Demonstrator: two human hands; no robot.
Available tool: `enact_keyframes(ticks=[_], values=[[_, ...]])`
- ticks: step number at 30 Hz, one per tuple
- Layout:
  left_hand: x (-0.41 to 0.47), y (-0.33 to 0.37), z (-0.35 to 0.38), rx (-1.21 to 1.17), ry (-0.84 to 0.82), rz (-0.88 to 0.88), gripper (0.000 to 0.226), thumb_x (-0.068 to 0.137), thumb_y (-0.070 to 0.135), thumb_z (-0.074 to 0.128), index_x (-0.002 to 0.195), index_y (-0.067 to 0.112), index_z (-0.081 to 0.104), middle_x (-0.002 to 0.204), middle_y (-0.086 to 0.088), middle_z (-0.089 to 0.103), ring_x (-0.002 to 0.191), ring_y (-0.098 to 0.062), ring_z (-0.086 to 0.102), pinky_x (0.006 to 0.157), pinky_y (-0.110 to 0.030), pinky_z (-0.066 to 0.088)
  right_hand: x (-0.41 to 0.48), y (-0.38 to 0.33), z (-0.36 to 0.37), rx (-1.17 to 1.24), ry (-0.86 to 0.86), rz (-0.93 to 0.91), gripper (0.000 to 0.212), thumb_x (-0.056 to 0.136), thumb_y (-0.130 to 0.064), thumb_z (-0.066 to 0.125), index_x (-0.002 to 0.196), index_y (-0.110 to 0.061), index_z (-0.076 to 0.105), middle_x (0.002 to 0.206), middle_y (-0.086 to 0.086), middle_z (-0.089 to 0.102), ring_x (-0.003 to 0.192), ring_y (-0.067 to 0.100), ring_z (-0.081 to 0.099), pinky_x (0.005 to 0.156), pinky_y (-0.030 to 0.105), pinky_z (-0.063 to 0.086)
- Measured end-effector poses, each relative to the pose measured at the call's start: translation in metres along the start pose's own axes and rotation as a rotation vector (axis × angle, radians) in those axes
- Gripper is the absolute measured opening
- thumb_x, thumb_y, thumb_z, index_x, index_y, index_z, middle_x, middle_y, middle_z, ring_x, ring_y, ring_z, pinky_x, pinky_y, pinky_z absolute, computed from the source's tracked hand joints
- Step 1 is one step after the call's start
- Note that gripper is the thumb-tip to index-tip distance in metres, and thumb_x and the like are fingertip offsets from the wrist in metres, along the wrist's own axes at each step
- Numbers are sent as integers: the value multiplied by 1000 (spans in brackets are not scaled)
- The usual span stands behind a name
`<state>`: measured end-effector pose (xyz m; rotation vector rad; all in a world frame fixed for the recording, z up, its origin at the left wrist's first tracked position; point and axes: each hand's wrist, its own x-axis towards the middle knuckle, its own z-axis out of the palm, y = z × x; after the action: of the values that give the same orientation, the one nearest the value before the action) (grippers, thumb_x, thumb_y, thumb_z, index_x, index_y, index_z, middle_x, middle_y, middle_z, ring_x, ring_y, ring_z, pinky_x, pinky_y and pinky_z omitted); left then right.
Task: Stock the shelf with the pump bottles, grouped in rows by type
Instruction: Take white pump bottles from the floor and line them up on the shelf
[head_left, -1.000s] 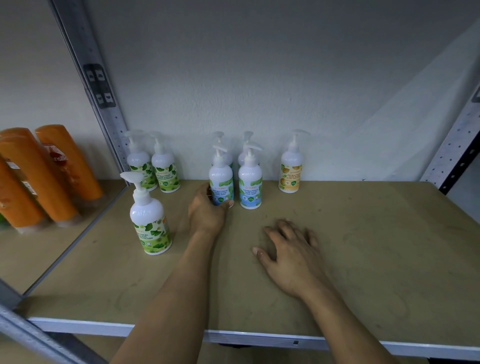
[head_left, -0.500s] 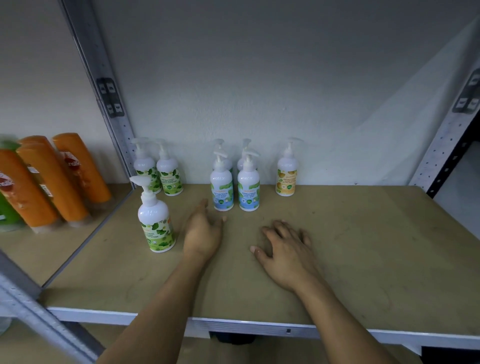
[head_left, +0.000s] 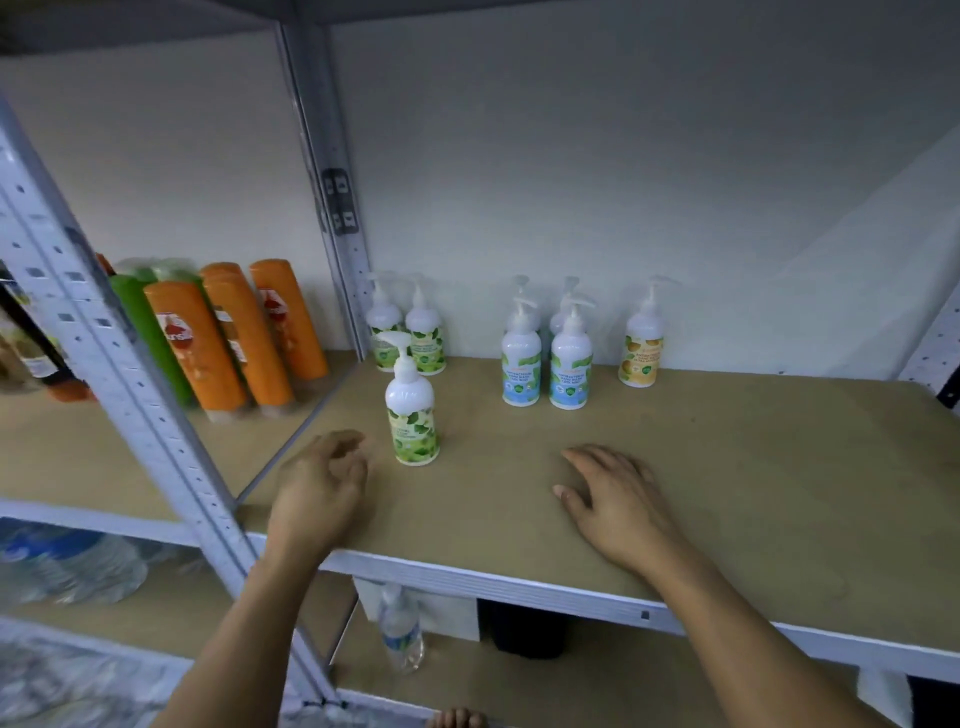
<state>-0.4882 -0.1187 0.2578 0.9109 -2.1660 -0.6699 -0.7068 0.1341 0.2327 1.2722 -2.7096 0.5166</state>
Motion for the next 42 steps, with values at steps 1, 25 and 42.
enact_keyframes(ticks=[1, 25, 42], values=[[4, -14, -3, 47, -60, -67, 40, 90, 42, 61, 125, 24, 64, 126, 0, 67, 112, -21, 62, 91, -34, 48, 0, -5, 2, 4, 9, -23, 52, 99, -49, 45, 147, -28, 45, 149, -6, 47, 139, 14, 38, 116, 36, 24], [46, -65, 0, 576, -372, -116, 74, 89, 80, 11, 153, 44, 19, 167, 3, -17, 152, -24, -24, 118, -59, -16, 123, -161, 74, 732, 71, 25, 65, 73, -21, 88, 127, -27, 53, 110, -10, 67, 101, 10, 67, 93, 34, 55], [54, -69, 6, 605, -335, -244, 80, 90, 78, 9, 158, 37, 9, 169, -2, -8, 154, -24, -14, 120, -59, -8, 246, -199, 123, 776, 119, -47, 60, 71, -27, 87, 121, -24, 54, 106, -17, 65, 102, 11, 66, 92, 39, 54]])
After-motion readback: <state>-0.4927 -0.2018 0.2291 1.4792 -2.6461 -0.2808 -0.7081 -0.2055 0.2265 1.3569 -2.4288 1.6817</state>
